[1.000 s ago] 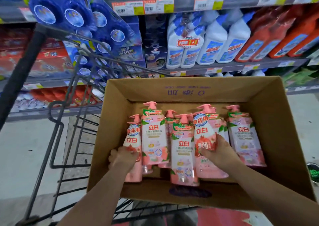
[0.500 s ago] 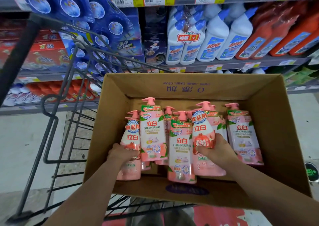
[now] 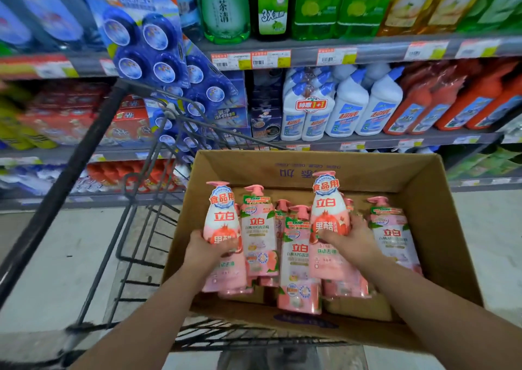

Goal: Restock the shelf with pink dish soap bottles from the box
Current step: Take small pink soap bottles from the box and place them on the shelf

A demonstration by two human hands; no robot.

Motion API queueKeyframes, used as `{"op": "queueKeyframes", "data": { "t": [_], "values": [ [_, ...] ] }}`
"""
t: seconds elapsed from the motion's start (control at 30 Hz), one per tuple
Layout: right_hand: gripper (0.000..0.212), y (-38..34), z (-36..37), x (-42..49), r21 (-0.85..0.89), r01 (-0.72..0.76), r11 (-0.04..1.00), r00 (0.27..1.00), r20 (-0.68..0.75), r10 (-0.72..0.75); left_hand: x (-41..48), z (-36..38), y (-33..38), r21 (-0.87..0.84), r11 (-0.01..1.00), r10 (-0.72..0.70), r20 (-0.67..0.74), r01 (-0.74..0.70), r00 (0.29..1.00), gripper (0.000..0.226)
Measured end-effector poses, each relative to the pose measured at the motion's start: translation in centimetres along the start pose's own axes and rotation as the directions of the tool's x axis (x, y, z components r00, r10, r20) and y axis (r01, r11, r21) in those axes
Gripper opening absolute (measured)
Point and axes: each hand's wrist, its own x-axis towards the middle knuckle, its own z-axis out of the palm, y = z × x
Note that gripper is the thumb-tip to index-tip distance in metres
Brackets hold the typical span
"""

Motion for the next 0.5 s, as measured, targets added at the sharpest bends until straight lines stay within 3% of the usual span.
{"op": "queueKeyframes", "data": {
  "t": [0.23,0.5],
  "values": [
    [0.047,-7.0,-2.2,-2.8,0.034,0.231,0.972,0.973,-0.002,-0.232,-5.4,-1.3,5.6,-0.217,0.96,0.184,0.009,-0.178,0.983,0.06],
    [0.045,-13.8,-3.3,-7.6,0.089,0.513,0.854,0.853,0.059,-0.518,-12.7,-6.1,9.4,-0.324,0.852,0.365,-0.191,-0.41,0.911,0.029]
  ]
}}
